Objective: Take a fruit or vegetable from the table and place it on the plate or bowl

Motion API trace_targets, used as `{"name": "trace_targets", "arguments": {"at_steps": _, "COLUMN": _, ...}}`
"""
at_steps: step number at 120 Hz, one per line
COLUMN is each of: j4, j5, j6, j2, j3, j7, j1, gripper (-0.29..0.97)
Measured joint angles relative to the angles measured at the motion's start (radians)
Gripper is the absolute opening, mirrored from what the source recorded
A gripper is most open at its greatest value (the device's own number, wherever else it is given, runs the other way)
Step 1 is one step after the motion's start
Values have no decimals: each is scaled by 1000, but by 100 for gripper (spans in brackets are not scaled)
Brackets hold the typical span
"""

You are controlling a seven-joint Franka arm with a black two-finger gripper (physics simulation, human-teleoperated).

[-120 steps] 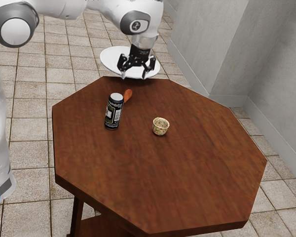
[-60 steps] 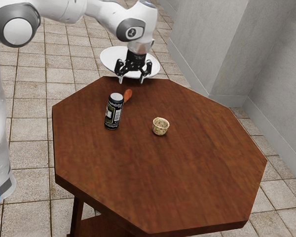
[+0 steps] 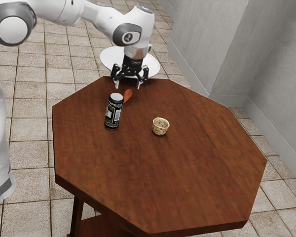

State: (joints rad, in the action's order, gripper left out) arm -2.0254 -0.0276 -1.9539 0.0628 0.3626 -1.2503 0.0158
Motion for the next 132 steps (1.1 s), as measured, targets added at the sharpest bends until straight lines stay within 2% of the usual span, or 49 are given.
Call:
{"name": "trace_targets", "arguments": {"at_steps": 55, "j4": -9, "j5": -10, "j6": -2, "j2": 7, "j3": 39, "j7": 15, "j1": 9, "gripper": 68}}
{"name": "trace_targets", "arguments": {"at_steps": 132, "j4": -51, "j5": -13, "j6": -55, "j2": 5, "j3": 46, "j7": 26, "j1": 3, "gripper": 68}}
